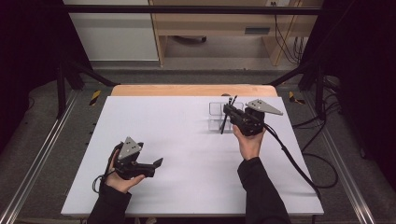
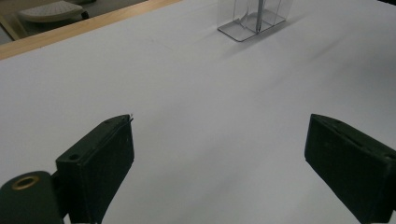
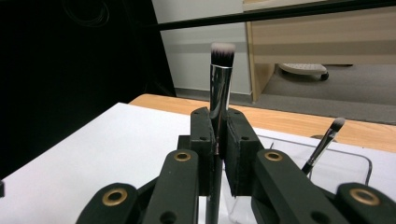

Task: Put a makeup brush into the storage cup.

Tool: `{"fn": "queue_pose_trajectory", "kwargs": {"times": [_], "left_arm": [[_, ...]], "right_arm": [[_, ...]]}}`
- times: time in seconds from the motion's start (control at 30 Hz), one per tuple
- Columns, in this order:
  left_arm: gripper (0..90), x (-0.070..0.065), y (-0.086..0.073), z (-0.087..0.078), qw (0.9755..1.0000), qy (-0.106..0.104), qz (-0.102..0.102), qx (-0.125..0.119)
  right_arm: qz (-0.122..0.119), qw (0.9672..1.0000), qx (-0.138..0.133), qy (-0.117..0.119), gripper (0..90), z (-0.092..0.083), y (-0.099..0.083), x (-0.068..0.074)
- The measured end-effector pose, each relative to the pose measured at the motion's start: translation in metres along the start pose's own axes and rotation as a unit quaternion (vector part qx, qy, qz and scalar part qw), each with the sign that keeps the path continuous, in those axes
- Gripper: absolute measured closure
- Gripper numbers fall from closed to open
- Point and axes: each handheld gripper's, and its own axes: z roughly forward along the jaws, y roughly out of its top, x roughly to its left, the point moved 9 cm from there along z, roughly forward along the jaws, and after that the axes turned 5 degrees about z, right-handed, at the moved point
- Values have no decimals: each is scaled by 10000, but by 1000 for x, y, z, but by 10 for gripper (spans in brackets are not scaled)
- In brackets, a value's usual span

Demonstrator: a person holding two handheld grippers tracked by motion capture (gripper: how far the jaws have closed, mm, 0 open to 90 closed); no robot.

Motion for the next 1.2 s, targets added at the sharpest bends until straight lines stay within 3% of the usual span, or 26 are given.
{"fn": "queue_pose_trajectory", "kwargs": {"times": [0.57, 1.2], "left_arm": [[70, 0, -2, 2, 10000, -5, 34, 64], [70, 0, -2, 2, 10000, -9, 32, 63]], "right_arm": [[-53, 9993, -52, -371, 836, 19, 14, -22], [92, 9977, -291, -613, 836, 33, 37, -38]]}}
